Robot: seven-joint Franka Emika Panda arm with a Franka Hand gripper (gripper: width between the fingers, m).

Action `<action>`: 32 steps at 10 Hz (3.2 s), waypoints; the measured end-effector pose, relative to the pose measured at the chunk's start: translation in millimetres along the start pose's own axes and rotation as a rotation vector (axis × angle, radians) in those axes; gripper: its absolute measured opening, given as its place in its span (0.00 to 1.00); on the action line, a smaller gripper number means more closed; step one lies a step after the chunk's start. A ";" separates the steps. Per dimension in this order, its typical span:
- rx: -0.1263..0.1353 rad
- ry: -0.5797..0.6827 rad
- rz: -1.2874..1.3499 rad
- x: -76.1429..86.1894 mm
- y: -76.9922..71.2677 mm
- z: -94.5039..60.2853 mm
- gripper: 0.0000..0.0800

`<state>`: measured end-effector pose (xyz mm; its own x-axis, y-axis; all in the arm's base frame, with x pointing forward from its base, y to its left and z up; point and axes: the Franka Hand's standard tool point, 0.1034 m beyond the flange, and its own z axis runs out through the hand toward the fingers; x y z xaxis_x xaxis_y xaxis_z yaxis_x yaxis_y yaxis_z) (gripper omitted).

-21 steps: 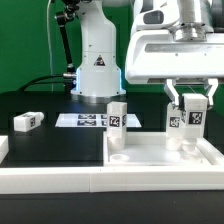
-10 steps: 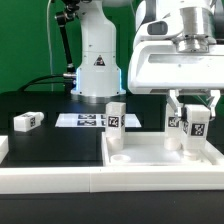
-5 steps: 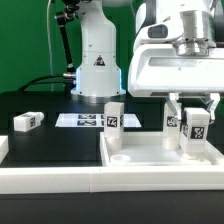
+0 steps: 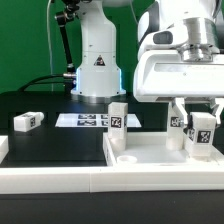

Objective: Assemble square table

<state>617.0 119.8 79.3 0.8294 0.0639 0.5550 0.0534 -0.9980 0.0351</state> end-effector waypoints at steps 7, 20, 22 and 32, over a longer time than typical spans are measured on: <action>0.000 -0.001 -0.037 -0.3 0.1 0.2 0.81; -0.008 -0.510 -0.035 0.4 10.3 -10.2 0.81; -0.015 -0.650 -0.029 -5.2 13.3 -13.0 0.81; -0.055 -0.659 -0.013 20.2 3.3 -3.4 0.81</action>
Offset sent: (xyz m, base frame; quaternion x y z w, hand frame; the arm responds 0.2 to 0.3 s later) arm 0.0000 0.0000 0.0000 0.0000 0.0000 0.0000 1.0000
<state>632.1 117.8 93.5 0.9966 0.0452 -0.0695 0.0514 -0.9946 0.0902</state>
